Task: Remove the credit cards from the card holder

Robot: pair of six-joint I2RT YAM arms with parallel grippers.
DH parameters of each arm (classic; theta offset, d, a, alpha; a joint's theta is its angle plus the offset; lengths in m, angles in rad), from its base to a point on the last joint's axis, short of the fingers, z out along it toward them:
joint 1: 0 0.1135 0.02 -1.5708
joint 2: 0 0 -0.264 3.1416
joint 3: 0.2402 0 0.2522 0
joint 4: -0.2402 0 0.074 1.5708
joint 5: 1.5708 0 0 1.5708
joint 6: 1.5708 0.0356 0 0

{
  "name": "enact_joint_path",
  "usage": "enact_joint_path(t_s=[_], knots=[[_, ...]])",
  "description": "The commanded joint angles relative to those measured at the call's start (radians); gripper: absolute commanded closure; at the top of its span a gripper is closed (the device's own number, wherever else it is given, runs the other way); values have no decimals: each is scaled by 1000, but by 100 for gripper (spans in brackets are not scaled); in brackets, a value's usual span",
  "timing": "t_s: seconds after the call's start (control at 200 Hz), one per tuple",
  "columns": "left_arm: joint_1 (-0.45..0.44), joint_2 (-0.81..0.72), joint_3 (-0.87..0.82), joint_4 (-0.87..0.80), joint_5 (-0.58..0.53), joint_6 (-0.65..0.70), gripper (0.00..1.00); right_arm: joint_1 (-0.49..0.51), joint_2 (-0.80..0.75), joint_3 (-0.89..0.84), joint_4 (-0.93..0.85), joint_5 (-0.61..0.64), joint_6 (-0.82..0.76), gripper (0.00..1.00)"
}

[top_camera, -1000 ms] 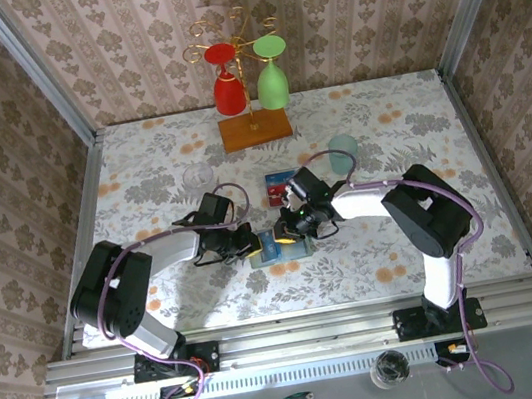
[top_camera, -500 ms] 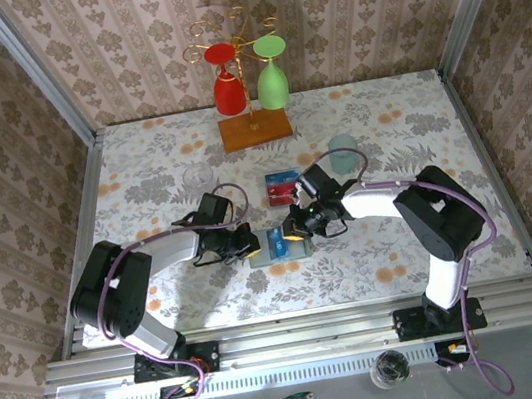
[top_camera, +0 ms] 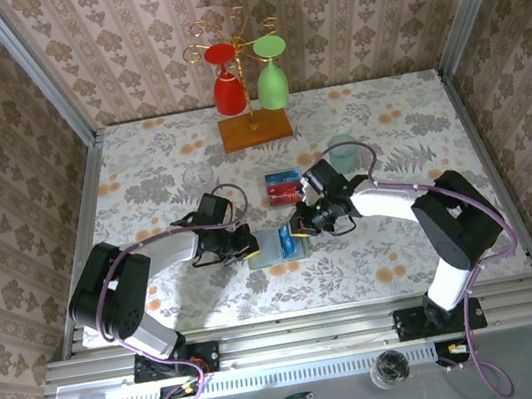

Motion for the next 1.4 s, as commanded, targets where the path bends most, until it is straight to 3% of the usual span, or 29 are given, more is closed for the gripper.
enact_joint_path(t_s=[0.0, 0.205, 0.465, 0.84, 1.025, 1.395], knots=[[7, -28, 10, 1, -1, 1, 93, -11, -35, 49, -116, 35, -96, 94], [8, -47, 22, 3, -2, 3, 91, -10, -59, 136, -282, 91, -320, 97], [14, -82, 25, -8, -19, 11, 90, -8, -72, 268, -485, 248, -725, 100], [27, -138, 15, -68, -69, 39, 87, -11, 22, 545, -689, 381, -1266, 100], [34, -172, 6, -93, -78, 45, 87, -14, 87, 686, -758, 435, -1417, 100], [42, -220, -19, -111, -100, 30, 87, -42, 322, 1035, -877, 445, -1513, 100]])
